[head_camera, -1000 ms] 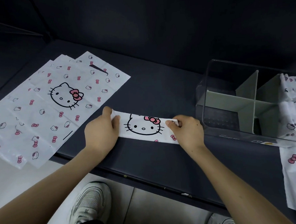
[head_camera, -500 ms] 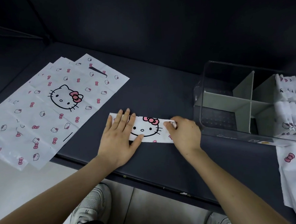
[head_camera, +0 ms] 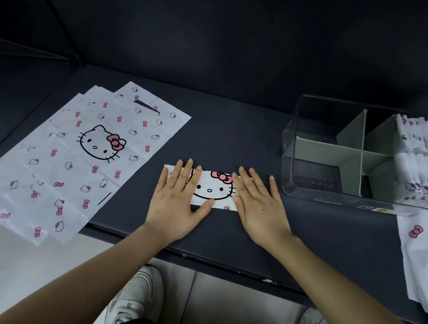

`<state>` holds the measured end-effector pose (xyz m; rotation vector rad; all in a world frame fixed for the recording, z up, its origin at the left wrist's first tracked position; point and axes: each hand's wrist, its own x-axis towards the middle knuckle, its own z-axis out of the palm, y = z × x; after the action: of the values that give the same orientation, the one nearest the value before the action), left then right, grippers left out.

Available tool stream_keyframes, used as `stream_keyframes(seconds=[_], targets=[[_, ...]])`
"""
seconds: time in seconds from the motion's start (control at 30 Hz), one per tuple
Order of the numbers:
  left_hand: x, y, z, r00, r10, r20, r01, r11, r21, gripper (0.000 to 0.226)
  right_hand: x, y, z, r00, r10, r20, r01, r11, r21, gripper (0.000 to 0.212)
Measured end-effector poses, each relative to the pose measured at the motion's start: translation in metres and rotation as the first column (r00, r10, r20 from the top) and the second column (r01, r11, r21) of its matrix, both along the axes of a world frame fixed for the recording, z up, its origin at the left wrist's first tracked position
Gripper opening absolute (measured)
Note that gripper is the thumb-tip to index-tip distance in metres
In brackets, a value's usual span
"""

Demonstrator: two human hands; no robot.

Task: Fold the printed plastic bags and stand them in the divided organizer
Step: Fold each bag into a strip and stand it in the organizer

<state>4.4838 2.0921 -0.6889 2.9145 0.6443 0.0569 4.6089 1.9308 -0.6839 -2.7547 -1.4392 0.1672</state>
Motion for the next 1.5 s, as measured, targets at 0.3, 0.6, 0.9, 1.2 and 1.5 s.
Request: stream_keyframes(seconds=[0.3, 0.6, 0.9, 1.2, 1.5], targets=[[0.0, 0.019, 0.0, 0.987, -0.158, -0.013, 0.159, 0.987, 0.008, 0.081, -0.009, -0.02, 0.005, 0.993, -0.118, 0.022, 0.11, 0.97, 0.219, 0.052], [0.005, 0.045, 0.001, 0.935, -0.354, -0.005, 0.354, 0.935, 0.009, 0.079, 0.001, -0.001, 0.037, 0.841, -0.312, -0.442, 0.383, 0.92, 0.082, 0.018], [-0.007, -0.019, 0.009, 0.906, -0.085, 0.414, 0.243, 0.907, -0.346, 0.05, -0.003, 0.0, 0.046, 0.784, -0.244, -0.57, 0.394, 0.906, 0.155, 0.021], [-0.004, -0.025, 0.0, 0.903, -0.192, 0.384, 0.346, 0.856, -0.385, 0.054, 0.002, -0.002, 0.079, -0.215, -0.027, -0.976, 0.754, 0.63, -0.184, 0.033], [-0.003, -0.024, 0.032, 0.956, 0.291, 0.043, -0.031, 0.248, -0.968, 0.051, 0.006, 0.001, 0.065, 0.275, -0.022, -0.961, 0.616, 0.772, 0.159, 0.037]])
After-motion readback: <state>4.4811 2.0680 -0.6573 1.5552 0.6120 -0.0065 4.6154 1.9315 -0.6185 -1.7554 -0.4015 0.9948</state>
